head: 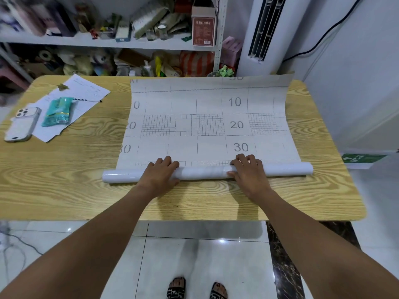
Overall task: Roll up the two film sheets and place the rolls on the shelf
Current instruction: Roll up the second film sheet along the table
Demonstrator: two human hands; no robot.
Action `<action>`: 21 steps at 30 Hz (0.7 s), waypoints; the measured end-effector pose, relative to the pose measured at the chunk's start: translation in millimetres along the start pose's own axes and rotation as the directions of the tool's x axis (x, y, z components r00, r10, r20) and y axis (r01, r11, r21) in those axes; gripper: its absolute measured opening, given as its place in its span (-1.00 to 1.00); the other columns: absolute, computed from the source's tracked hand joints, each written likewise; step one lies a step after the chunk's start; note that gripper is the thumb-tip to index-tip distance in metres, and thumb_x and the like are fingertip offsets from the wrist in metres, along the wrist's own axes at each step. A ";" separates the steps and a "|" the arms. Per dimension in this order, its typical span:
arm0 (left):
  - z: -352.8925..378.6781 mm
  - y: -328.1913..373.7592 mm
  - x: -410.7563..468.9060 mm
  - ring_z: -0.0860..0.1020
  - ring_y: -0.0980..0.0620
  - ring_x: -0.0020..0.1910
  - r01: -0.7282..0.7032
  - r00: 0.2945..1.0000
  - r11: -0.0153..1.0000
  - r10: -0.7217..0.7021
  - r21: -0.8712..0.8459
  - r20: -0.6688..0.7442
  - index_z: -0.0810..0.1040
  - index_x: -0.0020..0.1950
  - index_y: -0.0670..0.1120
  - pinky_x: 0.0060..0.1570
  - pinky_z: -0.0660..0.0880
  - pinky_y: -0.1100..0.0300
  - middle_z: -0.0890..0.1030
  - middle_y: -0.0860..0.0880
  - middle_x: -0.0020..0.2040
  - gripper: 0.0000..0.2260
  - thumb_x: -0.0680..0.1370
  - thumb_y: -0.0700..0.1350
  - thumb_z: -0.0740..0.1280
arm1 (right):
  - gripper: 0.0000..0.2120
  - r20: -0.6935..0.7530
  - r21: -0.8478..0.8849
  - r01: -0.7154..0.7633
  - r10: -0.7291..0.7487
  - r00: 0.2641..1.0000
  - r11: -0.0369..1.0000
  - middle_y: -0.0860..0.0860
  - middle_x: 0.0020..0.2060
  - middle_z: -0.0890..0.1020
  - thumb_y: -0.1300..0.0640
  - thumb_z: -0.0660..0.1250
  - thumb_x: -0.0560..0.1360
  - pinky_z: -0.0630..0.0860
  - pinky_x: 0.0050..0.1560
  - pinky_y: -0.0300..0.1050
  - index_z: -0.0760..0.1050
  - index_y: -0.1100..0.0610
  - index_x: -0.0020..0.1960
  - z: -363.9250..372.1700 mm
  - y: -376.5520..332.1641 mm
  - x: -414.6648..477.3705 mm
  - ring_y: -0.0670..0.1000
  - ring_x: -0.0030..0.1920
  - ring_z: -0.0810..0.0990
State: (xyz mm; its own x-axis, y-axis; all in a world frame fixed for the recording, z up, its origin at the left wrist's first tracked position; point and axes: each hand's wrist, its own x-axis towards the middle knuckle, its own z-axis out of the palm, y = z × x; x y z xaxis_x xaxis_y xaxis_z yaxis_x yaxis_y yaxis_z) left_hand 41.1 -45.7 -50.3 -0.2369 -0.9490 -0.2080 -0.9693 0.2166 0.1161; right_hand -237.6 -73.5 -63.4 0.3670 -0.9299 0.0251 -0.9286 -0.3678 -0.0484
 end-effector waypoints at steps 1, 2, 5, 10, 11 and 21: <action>0.7 -1.1 0.1 0.37 -0.07 0.11 -0.003 1.000 1.000 0.003 -0.007 0.003 0.32 0.30 -0.04 0.09 0.34 0.06 0.39 -0.05 0.18 -0.60 0.52 0.10 0.23 | -0.75 -0.011 -0.022 0.003 -0.004 1.000 1.000 0.09 0.02 0.56 0.00 0.33 0.49 0.42 -0.05 0.12 0.55 0.16 0.05 -0.1 0.6 -0.4 0.19 -0.02 0.49; 1.3 -2.3 0.1 0.36 -0.06 0.12 -0.009 1.000 1.000 0.009 -0.002 0.004 0.33 0.30 -0.03 0.10 0.32 0.07 0.40 -0.04 0.18 -0.60 0.53 0.11 0.21 | -0.74 -0.016 -0.040 0.010 -0.011 1.000 0.999 0.09 0.01 0.56 -0.01 0.34 0.48 0.43 -0.06 0.11 0.56 0.15 0.04 -0.6 1.3 -0.7 0.19 -0.04 0.49; 1.0 -5.2 1.7 0.34 -0.05 0.15 -0.047 0.999 0.997 0.047 0.061 0.001 0.33 0.31 -0.02 0.12 0.27 0.10 0.43 -0.03 0.17 -0.60 0.55 0.13 0.17 | -0.68 -0.011 -0.067 0.040 -0.041 0.999 0.997 0.08 0.02 0.55 -0.09 0.32 0.47 0.44 -0.10 0.07 0.56 0.13 0.06 -2.2 4.0 -1.1 0.16 -0.07 0.48; -1.4 -3.6 3.5 0.33 -0.05 0.22 -0.036 0.999 0.997 0.036 0.067 -0.001 0.28 0.36 -0.05 0.16 0.26 0.09 0.45 -0.04 0.22 -0.61 0.58 0.06 0.14 | -0.48 0.009 -0.022 0.050 -0.049 0.999 0.999 0.08 0.04 0.54 -0.19 0.35 0.40 0.45 -0.10 0.06 0.47 0.14 0.19 -2.2 4.5 -0.7 0.16 -0.06 0.48; -0.9 -3.2 3.0 0.33 -0.06 0.23 -0.028 1.000 0.998 0.028 0.057 -0.001 0.26 0.37 -0.06 0.17 0.26 0.08 0.45 -0.05 0.24 -0.61 0.58 0.05 0.14 | -0.47 0.011 -0.005 0.049 -0.049 0.999 0.999 0.08 0.04 0.54 -0.18 0.38 0.38 0.45 -0.09 0.05 0.47 0.14 0.19 -1.5 4.3 -0.6 0.16 -0.06 0.47; -0.4 0.9 -1.4 0.48 -0.15 -0.02 0.024 0.999 0.998 -0.027 -0.062 -0.037 0.21 0.38 -0.10 -0.08 0.42 0.04 0.36 -0.15 0.24 -0.62 0.59 -0.02 0.16 | -0.66 0.027 0.015 0.090 -0.091 0.995 0.996 0.08 0.00 0.53 -0.01 0.38 0.43 0.43 -0.04 0.02 0.48 0.15 0.12 1.4 5.4 1.3 0.13 -0.02 0.49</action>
State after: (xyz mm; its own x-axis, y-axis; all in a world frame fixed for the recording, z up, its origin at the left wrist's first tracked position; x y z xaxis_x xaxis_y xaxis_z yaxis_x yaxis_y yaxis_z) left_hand 40.5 -44.2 -49.5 -0.2085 -0.9623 -0.1746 -0.9689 0.1789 0.1711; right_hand -242.1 -76.8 -65.1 0.4513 -0.8924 0.0020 -0.8907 -0.4505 -0.0612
